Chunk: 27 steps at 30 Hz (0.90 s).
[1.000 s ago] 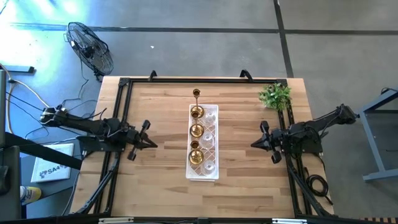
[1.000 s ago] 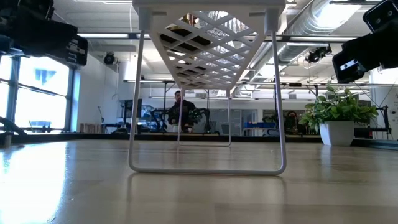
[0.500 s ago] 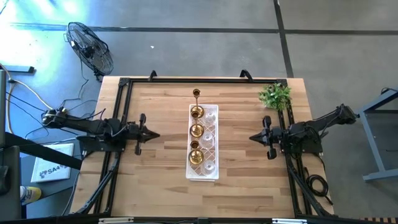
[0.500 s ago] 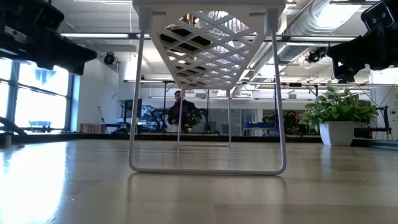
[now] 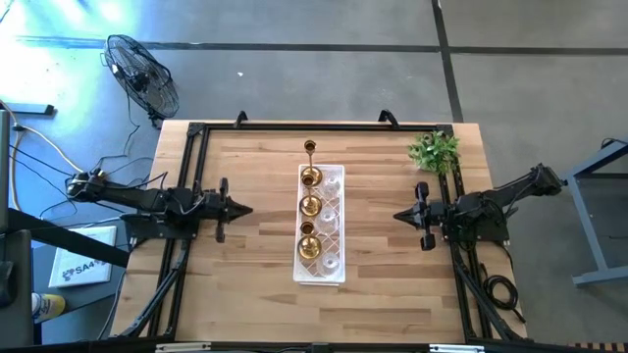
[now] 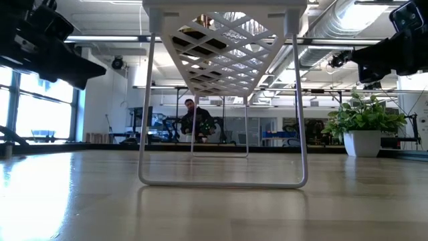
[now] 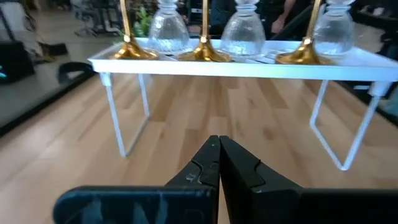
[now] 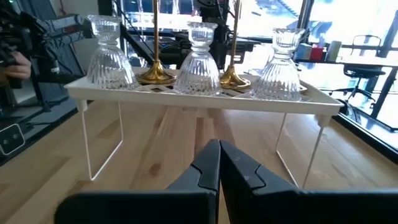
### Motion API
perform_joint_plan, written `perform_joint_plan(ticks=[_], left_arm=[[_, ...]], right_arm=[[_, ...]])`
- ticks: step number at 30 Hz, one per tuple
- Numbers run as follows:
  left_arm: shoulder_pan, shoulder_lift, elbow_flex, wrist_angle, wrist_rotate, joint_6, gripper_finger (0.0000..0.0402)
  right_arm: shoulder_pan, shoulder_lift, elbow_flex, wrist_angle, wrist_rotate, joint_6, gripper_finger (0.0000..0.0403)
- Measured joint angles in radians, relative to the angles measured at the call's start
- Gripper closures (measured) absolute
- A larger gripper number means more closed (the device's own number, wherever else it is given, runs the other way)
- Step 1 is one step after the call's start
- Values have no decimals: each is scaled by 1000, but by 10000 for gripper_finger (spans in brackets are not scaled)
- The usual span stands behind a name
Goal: Pick & Place candle stick holders
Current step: Return to Home Position
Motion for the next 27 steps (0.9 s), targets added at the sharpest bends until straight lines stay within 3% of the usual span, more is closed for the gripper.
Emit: perform_joint_plan(ticks=[10, 14, 16, 23, 27], left_arm=[[0, 22, 0, 5, -46, 87, 402], [0, 43, 0, 7, -78, 92, 401], [0, 54, 0, 7, -80, 90, 402], [0, 92, 0, 7, -80, 111, 402], [0, 105, 0, 7, -72, 107, 401]], right_arm=[[-75, 0, 0, 2, -66, 1, 403], [-134, 0, 0, -12, -241, 27, 403], [-159, 0, 0, -9, -274, 44, 403], [-204, 3, 0, -12, -129, 125, 402], [-204, 8, 0, -12, -136, 165, 402]])
